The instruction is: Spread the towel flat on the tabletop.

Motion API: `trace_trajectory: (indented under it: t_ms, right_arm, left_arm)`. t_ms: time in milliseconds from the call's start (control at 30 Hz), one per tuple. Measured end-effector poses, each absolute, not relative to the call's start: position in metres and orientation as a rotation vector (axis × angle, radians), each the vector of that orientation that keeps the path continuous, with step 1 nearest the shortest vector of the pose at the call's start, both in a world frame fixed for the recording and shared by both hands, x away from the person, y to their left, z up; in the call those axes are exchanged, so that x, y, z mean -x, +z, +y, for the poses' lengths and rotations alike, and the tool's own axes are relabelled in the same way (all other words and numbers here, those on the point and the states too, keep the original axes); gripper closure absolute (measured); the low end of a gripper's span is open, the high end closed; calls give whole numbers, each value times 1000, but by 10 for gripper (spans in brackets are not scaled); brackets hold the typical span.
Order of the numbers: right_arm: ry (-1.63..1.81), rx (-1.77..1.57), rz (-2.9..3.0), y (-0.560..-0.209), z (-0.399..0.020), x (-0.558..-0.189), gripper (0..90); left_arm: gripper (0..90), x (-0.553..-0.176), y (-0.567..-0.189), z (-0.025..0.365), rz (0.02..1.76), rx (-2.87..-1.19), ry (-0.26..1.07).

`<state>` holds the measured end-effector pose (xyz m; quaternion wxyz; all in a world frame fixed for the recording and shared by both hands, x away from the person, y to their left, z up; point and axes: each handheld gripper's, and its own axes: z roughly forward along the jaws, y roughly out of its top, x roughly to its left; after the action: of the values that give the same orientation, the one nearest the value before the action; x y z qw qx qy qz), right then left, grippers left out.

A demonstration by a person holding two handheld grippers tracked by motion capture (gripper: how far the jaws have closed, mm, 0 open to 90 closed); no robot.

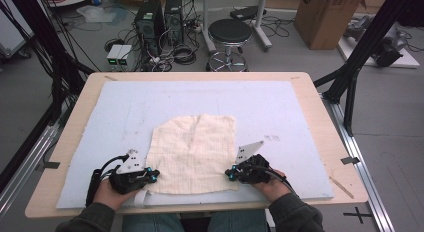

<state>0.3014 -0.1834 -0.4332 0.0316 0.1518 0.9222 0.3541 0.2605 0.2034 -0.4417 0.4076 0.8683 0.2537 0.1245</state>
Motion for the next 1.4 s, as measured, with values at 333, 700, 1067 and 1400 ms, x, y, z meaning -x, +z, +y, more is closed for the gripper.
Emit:
trace_trajectory:
  t_ms: [333,700,1067,1400]
  right_arm:
    - [1132,-500,2824,-425,-207,-288,892]
    - [1279,-573,2743,-416,-215,-292,710]
    - [1303,-741,2602,-405,-205,-355,638]
    - [1227,-753,2654,-424,-192,-370,616]
  left_arm:
    - [874,-252,-438,195,572,-2200,291]
    - [607,-270,-423,207,715,-2062,329]
    - [586,-352,-413,203,921,-1949,411]
    - [561,-395,-438,199,1040,-1986,367]
